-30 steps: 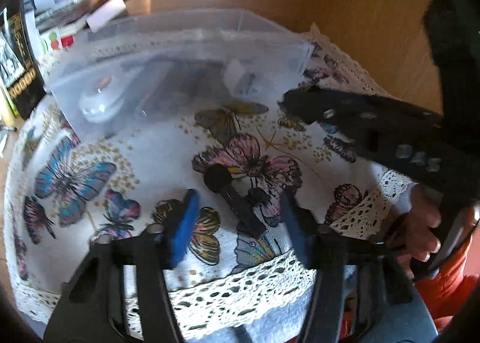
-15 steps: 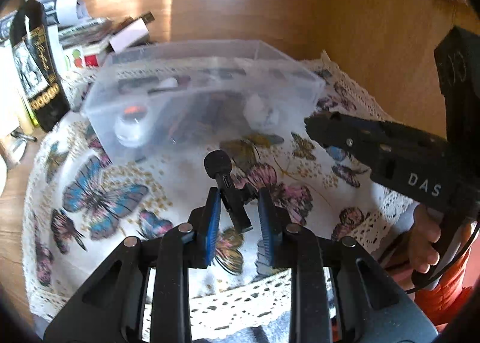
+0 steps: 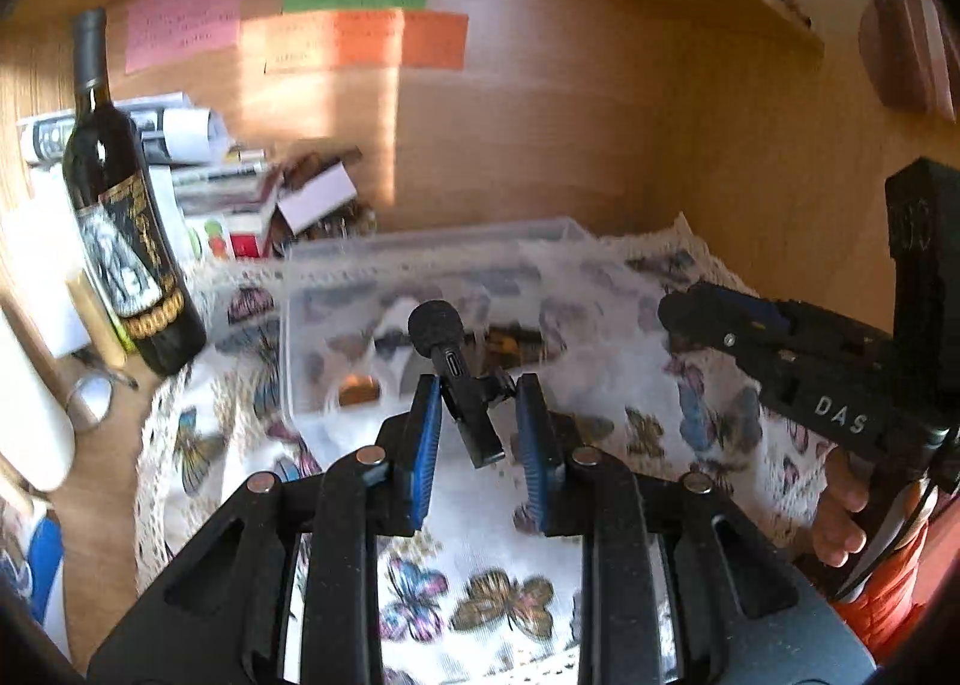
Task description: Organize rigid objects
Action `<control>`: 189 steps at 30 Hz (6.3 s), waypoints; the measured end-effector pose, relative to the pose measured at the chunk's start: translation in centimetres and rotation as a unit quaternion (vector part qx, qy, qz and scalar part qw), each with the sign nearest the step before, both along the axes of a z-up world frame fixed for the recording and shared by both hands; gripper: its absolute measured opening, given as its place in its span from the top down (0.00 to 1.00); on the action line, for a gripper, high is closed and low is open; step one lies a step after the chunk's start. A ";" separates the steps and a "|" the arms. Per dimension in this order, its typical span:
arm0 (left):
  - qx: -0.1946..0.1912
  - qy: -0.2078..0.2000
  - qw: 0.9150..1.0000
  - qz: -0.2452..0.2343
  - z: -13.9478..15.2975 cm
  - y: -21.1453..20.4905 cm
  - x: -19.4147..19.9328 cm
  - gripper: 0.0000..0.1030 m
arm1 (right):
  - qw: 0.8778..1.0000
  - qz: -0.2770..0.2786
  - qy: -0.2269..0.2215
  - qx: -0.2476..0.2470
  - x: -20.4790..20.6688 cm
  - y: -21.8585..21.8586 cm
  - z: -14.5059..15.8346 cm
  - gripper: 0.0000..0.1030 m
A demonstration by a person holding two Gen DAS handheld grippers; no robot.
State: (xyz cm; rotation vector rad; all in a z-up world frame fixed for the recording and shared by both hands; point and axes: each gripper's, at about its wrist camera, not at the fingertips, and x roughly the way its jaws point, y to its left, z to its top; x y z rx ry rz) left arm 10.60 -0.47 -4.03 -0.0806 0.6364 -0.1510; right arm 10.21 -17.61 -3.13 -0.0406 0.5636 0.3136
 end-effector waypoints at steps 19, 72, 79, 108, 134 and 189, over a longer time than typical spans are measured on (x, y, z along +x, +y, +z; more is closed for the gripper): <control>0.004 0.091 0.996 -0.009 -3.9 1.0 10.2 0.76 | 0.998 -0.049 0.029 -0.031 2.1 -3.1 -1.4 0.70; -0.001 0.014 1.000 -0.012 -2.5 0.2 1.1 0.21 | 0.986 -0.065 0.140 -0.070 -1.7 -4.3 -8.5 0.71; -0.005 0.009 1.000 0.004 -2.5 0.7 0.9 0.20 | 0.995 -0.046 0.064 -0.062 -0.8 -2.4 -3.5 0.71; 0.013 -0.088 0.995 0.048 2.5 1.2 -3.3 0.16 | 0.996 -0.011 -0.083 -0.039 -2.3 1.4 3.6 0.34; 0.019 -0.173 0.982 0.067 6.1 0.6 -7.4 0.00 | 0.988 -0.033 -0.149 0.019 -7.2 0.0 5.4 0.00; 0.009 -0.187 0.981 0.045 6.4 0.1 -7.8 0.00 | 0.986 -0.026 -0.162 0.012 -8.0 0.6 5.6 0.00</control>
